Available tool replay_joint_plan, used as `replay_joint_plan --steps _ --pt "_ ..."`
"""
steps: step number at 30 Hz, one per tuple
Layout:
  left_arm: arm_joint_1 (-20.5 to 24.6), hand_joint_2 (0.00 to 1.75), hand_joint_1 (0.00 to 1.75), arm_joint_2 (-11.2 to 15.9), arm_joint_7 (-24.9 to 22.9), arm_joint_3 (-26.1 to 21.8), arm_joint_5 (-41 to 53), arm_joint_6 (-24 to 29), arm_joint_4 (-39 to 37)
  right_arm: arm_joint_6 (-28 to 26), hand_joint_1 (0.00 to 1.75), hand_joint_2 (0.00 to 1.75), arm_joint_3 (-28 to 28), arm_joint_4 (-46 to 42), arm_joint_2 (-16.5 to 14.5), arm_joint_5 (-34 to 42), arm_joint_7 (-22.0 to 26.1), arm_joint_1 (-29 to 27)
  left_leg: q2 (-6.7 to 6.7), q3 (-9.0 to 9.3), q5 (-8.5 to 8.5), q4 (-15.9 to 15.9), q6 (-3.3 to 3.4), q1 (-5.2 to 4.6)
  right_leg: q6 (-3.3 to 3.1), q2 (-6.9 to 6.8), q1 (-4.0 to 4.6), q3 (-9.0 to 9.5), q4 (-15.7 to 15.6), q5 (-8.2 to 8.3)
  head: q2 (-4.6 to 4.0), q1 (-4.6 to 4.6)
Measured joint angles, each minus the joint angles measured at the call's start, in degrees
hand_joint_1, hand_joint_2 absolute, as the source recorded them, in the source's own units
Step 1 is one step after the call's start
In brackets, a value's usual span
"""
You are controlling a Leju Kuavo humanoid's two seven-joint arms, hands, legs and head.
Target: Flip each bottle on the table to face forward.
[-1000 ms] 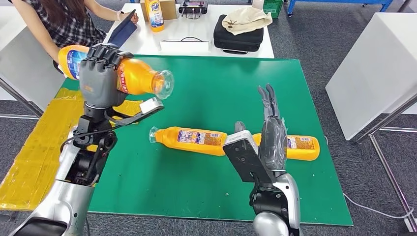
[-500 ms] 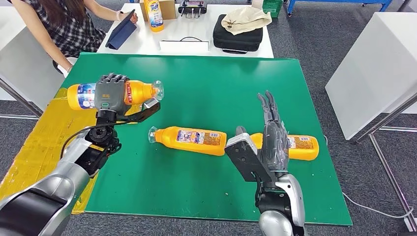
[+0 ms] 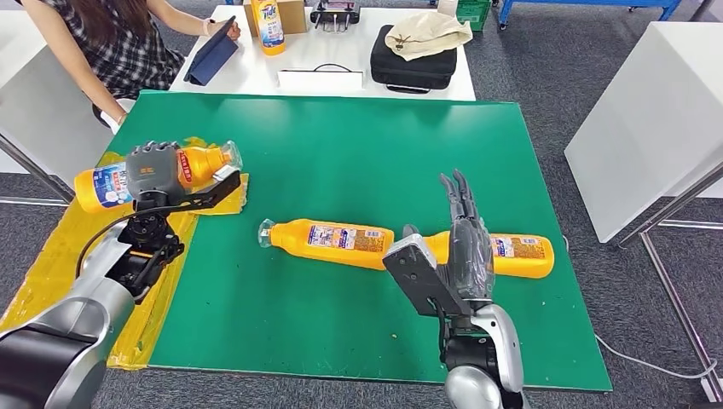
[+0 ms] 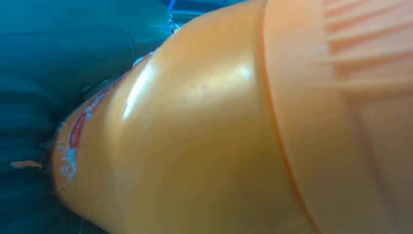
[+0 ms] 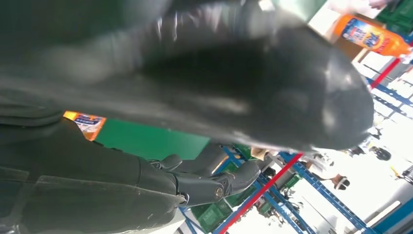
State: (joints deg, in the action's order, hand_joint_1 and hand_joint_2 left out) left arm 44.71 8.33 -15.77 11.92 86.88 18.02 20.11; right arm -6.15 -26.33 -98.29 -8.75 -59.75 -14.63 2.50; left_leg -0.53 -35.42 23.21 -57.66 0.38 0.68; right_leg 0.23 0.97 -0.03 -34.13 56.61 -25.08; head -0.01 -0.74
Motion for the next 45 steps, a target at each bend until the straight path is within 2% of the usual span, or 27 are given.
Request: replay_joint_plan --steps 1,2,7,16,22,26,30,34,36,38,39,42,45 --pt "0.0 0.44 0.28 -0.1 1.5 -0.5 -0.5 -1.2 -0.2 0.0 0.0 0.0 0.0 0.1 0.1 -0.1 -0.2 -0.1 0.0 0.0 0.0 0.0 0.0 0.0 0.0 0.0 0.0 0.0 0.0 0.0 0.0 -0.01" --pt "0.0 0.0 0.0 -0.3 3.4 -1.2 -1.1 -2.6 -0.4 0.0 0.0 0.0 0.0 0.3 0.2 -0.2 -0.4 -0.3 0.01 -0.01 0.0 0.0 0.0 0.0 0.0 0.0 0.0 -0.01 0.0 0.0 0.0 0.0" --pt "-0.5 0.0 0.0 -1.8 9.5 -3.3 -2.2 -6.9 -1.0 0.0 0.0 0.0 0.7 1.8 0.3 -0.6 -0.8 -0.6 0.0 -0.02 0.0 0.0 0.0 -0.01 0.0 -0.01 -0.01 -0.01 0.0 0.0 0.0 0.0" --pt "-1.1 0.0 0.0 -3.1 13.8 -5.5 -2.7 -8.5 -1.8 0.0 0.0 0.0 1.5 4.1 0.2 -1.6 -0.7 -1.0 0.01 -0.02 0.0 0.0 0.0 0.0 0.0 -0.01 0.0 -0.02 0.0 0.0 0.01 -0.01" --pt "-1.3 0.0 0.0 -3.6 13.5 -6.8 -2.9 -7.9 -2.1 0.4 0.0 0.0 2.3 5.6 0.2 -3.2 -0.7 -1.2 0.01 -0.02 0.0 0.0 0.0 0.0 0.0 -0.01 0.0 -0.02 0.0 0.0 0.0 0.0" --pt "-2.0 0.0 0.0 -3.6 13.6 -9.1 -5.9 -3.1 -2.0 0.1 0.0 1.75 2.9 7.6 0.2 -5.1 -0.3 -2.1 0.01 -0.03 0.0 0.0 0.0 -0.01 0.0 -0.01 -0.01 -0.01 0.0 0.0 0.01 -0.01" --pt "-3.3 0.0 0.0 -3.6 23.6 -16.1 -18.4 2.1 -0.5 -0.8 0.0 1.75 3.2 11.1 0.2 -7.4 0.2 -2.5 0.02 -0.03 0.0 0.0 0.0 -0.01 0.0 0.01 0.0 -0.03 0.0 0.0 0.0 -0.01" --pt "-4.0 0.0 0.0 -3.6 29.5 -22.8 -24.8 1.5 1.0 -1.0 0.0 1.75 3.6 14.0 0.2 -8.3 0.1 -2.3 0.01 -0.02 0.0 0.0 0.0 0.0 0.0 -0.01 0.0 -0.02 0.0 0.0 0.01 -0.01" --pt "-4.5 0.0 0.0 -3.9 35.8 -26.1 -32.7 -2.2 2.4 -0.6 0.0 1.75 3.7 15.9 0.2 -9.1 -0.4 -1.4 0.02 -0.03 -0.02 0.0 -0.02 0.0 0.0 0.01 0.01 -0.02 0.0 0.01 0.01 0.0" --pt "-5.2 0.0 0.0 -4.6 42.5 -30.5 -43.9 -9.0 5.3 -0.6 0.0 1.75 4.0 19.4 0.2 -10.7 -0.9 0.6 0.11 -0.02 -0.03 0.0 -0.04 0.0 0.0 0.09 0.0 -0.03 0.0 0.04 0.01 0.01" --pt "-5.8 0.0 0.0 -5.0 44.2 -32.4 -49.2 -12.7 7.5 -1.0 0.0 1.75 4.3 21.7 0.1 -11.6 -1.1 2.0 0.16 -0.01 -0.04 0.0 -0.04 -0.01 0.02 0.13 -0.01 -0.04 0.0 0.06 0.01 -0.01" --pt "-8.0 0.0 0.0 -6.6 44.4 -35.9 -59.0 -19.8 15.1 -2.6 0.0 1.75 5.6 28.7 -0.5 -13.4 -1.0 6.6 0.16 0.0 -0.09 0.0 0.01 -0.03 0.09 0.13 -0.03 -0.05 0.0 0.11 0.0 0.01" --pt "-9.6 0.0 0.0 -7.4 43.7 -36.8 -60.9 -20.7 19.8 -3.0 0.0 1.75 6.3 32.7 -1.1 -13.8 -0.9 9.1 0.03 -0.03 -0.11 0.0 0.03 -0.03 0.11 0.02 -0.03 -0.04 0.0 0.11 0.0 0.0"
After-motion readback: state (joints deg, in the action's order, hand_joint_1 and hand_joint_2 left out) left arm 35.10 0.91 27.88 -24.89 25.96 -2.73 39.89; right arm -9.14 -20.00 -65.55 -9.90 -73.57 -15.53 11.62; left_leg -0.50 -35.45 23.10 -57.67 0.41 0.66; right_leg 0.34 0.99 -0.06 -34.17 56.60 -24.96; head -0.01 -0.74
